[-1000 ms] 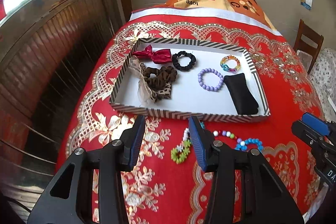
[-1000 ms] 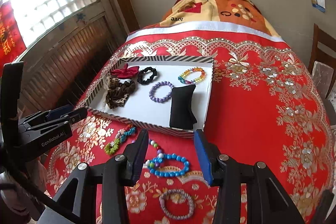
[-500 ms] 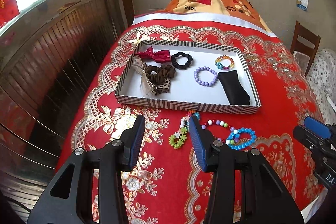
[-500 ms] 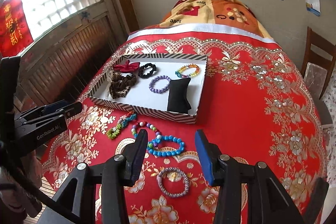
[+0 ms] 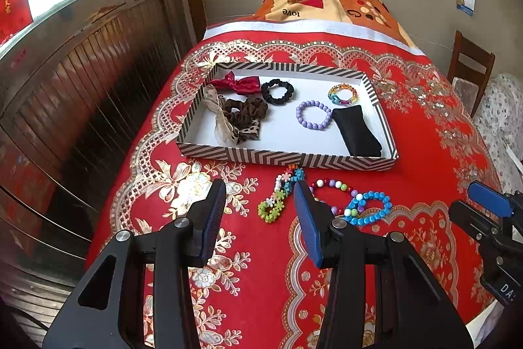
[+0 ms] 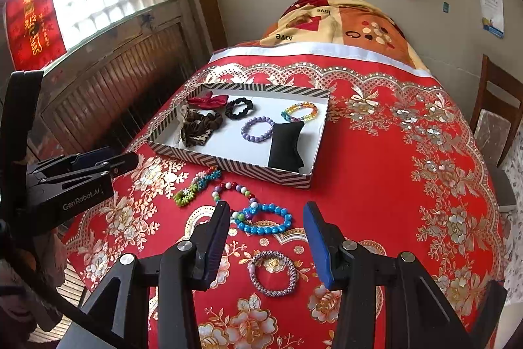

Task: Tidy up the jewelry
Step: 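Move left tool toward green flower-bead bracelet while right tool approaches blue bead bracelet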

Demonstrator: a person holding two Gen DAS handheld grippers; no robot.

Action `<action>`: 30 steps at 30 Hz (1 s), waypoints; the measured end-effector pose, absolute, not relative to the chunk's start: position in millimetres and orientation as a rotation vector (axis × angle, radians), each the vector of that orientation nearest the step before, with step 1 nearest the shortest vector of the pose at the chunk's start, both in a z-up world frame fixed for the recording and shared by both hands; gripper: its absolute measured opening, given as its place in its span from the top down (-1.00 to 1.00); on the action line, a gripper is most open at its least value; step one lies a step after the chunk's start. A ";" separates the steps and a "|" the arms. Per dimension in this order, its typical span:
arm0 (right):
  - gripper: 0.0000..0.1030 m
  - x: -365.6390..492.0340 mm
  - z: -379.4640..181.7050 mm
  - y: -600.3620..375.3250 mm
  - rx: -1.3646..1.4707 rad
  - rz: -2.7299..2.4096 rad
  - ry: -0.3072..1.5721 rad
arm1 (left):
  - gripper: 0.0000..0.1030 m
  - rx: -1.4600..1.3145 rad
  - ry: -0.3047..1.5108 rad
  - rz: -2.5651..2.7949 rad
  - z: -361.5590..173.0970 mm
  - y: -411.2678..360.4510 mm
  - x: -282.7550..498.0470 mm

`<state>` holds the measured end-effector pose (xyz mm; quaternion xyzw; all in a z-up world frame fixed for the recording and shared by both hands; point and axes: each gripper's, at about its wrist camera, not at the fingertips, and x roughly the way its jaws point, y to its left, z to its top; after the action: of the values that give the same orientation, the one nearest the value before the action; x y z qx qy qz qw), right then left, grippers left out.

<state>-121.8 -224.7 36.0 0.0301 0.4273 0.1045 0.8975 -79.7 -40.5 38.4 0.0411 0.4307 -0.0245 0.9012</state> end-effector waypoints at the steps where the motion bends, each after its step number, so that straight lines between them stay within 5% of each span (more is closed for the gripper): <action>1: 0.14 -121.4 35.3 -224.6 0.064 0.221 0.890 | 0.17 0.085 0.893 -0.051 38.0 -41.0 -80.5; 30: 0.14 -99.9 -26.2 -242.4 0.102 0.208 1.016 | 0.17 -0.133 1.152 -0.102 -30.4 1.7 -41.1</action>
<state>-99.9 -242.4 -26.2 0.0488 0.4852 0.0993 0.8674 -41.1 1.7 -30.4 -0.0629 0.5440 -0.0482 0.8353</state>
